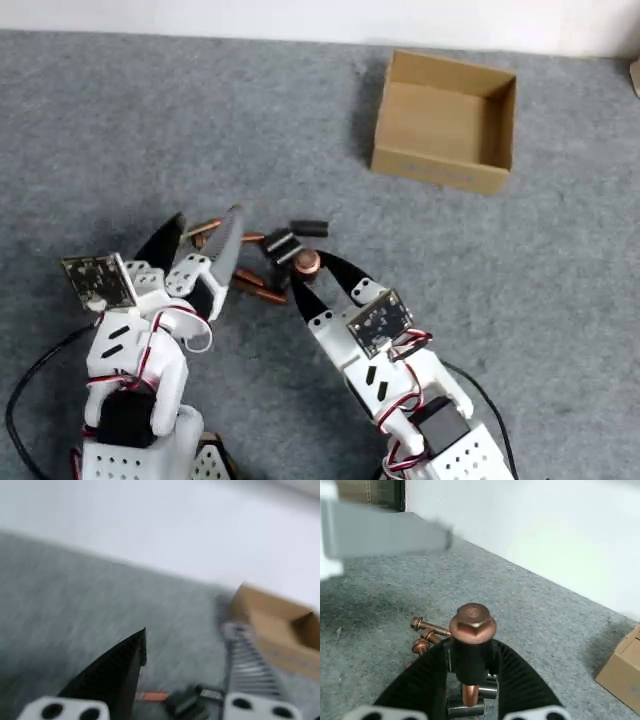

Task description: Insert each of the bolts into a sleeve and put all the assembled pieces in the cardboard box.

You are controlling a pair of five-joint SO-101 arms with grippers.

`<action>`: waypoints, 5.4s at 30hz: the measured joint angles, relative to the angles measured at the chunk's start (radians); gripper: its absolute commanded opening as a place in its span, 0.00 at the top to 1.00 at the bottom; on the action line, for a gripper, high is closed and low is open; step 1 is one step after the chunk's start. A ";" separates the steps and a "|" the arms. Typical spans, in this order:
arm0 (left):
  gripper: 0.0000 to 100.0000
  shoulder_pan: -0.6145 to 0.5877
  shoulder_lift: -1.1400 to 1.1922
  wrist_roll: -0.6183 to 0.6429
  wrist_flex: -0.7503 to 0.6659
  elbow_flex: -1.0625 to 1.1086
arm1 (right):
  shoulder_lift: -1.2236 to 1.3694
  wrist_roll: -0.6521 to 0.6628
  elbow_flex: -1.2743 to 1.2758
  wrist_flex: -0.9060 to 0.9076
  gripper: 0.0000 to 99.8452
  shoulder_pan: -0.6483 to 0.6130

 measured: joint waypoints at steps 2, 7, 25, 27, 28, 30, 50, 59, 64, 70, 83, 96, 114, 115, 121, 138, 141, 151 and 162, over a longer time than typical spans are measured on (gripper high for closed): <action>0.97 -0.005 0.000 -0.063 0.023 0.000 | 0.000 0.000 0.000 0.014 1.00 0.000; 0.99 -0.005 0.000 -0.210 0.017 0.078 | 0.000 0.000 0.000 0.044 1.00 0.057; 0.99 -0.051 0.000 -0.232 -0.137 0.189 | 0.496 0.000 -0.416 0.087 1.00 0.430; 0.99 -0.051 0.000 -0.232 -0.137 0.189 | 0.697 0.000 -0.578 0.087 1.00 0.451; 0.99 -0.051 0.000 -0.232 -0.137 0.189 | 0.804 0.000 -0.669 0.087 1.00 0.465; 0.99 -0.051 0.000 -0.232 -0.137 0.189 | 1.031 0.000 -0.855 0.091 1.00 0.494; 0.99 -0.051 0.000 -0.232 -0.137 0.193 | 3.139 0.008 -3.221 0.850 1.00 0.773; 0.99 -0.051 0.000 -0.232 -0.137 0.193 | 3.219 0.075 -3.322 0.895 0.70 0.767; 0.99 -0.051 0.000 -0.232 -0.138 0.193 | 3.201 0.078 -3.326 0.976 0.60 0.767; 0.99 -0.051 0.000 -0.232 -0.143 0.193 | 3.079 0.080 -3.326 1.125 0.61 0.743; 0.99 -0.051 0.000 -0.232 -0.143 0.193 | 2.575 -0.058 -3.330 1.352 0.61 0.641; 0.99 -0.051 0.000 -0.232 -0.143 0.193 | 1.969 -0.081 -2.834 1.355 0.61 0.496; 0.99 -0.051 0.000 -0.232 -0.143 0.193 | 1.016 0.354 -0.812 0.809 0.61 0.115; 0.99 -0.051 0.000 -0.232 -0.143 0.193 | 1.028 0.368 -0.806 0.801 0.61 0.107; 0.99 -0.051 0.000 -0.232 -0.143 0.193 | 1.214 0.385 -0.905 0.733 0.61 0.071; 0.99 -0.153 0.000 -0.232 -0.133 0.184 | 1.987 0.451 -1.528 0.715 0.61 0.044; 0.99 -0.153 0.000 -0.232 -0.130 0.184 | 2.099 0.451 -1.606 0.715 0.61 0.044; 0.99 -0.153 0.000 -0.230 -0.130 0.184 | 2.374 0.459 -1.841 0.726 0.61 0.084; 0.99 -0.153 0.000 -0.232 -0.130 0.184 | 2.398 0.454 -1.850 0.727 0.63 0.147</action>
